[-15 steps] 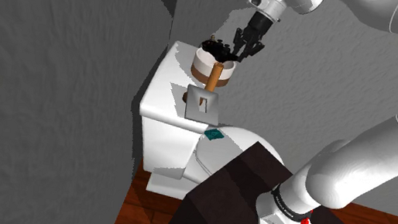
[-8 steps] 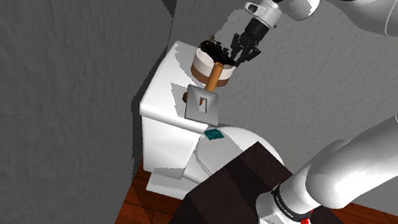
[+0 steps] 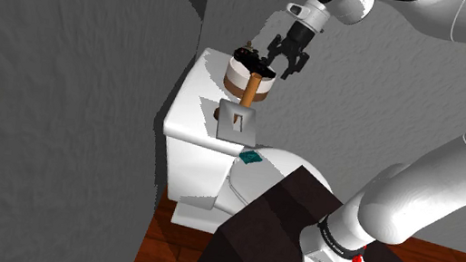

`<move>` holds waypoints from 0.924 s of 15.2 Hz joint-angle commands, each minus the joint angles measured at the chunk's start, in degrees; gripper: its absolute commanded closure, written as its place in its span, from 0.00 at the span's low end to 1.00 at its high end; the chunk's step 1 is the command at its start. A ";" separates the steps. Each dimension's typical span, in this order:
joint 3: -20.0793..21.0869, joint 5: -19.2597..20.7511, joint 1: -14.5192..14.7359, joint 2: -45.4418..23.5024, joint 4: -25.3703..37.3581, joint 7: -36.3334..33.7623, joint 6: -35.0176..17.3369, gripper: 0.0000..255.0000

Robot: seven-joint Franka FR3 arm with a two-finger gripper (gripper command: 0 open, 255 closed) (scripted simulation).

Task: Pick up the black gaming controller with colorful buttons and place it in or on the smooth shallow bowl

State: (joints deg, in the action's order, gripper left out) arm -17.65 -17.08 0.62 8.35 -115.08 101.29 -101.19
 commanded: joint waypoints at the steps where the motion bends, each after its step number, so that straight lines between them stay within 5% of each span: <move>1: 0.00 0.00 0.00 0.00 0.00 0.00 0.00 0.00; 6: -1.18 0.44 -0.78 -0.69 7.62 -0.18 7.27 0.00; 14: -1.18 0.44 -0.78 -0.68 7.61 -0.18 7.25 0.00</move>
